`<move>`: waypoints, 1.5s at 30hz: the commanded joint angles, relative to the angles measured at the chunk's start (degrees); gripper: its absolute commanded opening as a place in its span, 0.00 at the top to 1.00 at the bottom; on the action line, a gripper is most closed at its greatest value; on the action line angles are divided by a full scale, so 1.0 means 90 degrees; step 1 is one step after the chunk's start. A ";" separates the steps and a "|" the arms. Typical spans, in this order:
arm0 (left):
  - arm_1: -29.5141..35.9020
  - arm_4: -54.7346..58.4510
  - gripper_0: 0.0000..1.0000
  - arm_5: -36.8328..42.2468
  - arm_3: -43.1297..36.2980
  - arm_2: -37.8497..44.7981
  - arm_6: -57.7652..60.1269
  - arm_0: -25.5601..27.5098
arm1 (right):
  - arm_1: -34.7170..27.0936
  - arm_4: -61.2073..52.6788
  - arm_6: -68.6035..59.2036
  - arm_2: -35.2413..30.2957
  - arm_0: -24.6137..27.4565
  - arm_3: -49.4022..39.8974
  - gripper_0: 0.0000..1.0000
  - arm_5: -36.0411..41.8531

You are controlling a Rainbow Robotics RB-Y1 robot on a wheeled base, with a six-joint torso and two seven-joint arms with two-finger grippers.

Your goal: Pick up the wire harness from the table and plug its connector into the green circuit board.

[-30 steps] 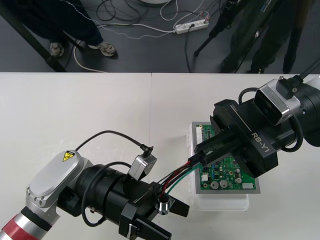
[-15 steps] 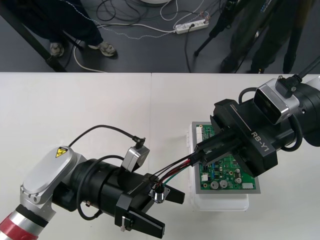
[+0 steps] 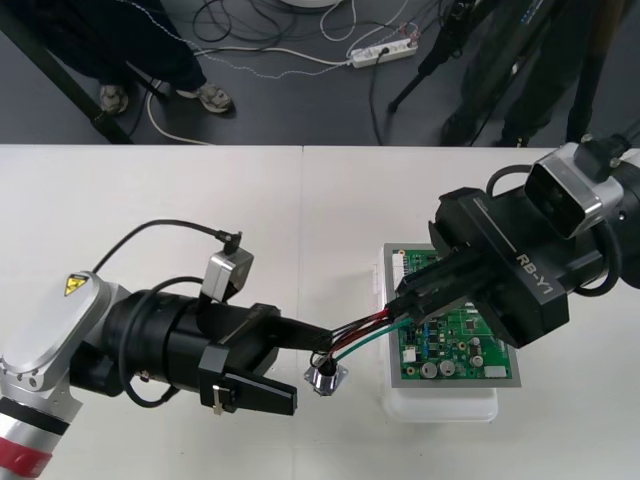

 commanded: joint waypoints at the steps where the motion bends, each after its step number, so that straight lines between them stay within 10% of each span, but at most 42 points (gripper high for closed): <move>1: 0.0377 0.0075 0.00 -0.0310 -0.0418 0.0478 -0.0162 0.0049 | 0.0040 -0.0130 0.0002 -0.0544 0.0179 -0.0378 1.00 -0.0034; 45: 0.1559 0.0251 0.00 0.1331 -0.0975 0.1132 -0.1675 -0.1562 | 0.1388 0.1863 -0.0808 -0.1384 0.1819 -0.1882 1.00 0.1646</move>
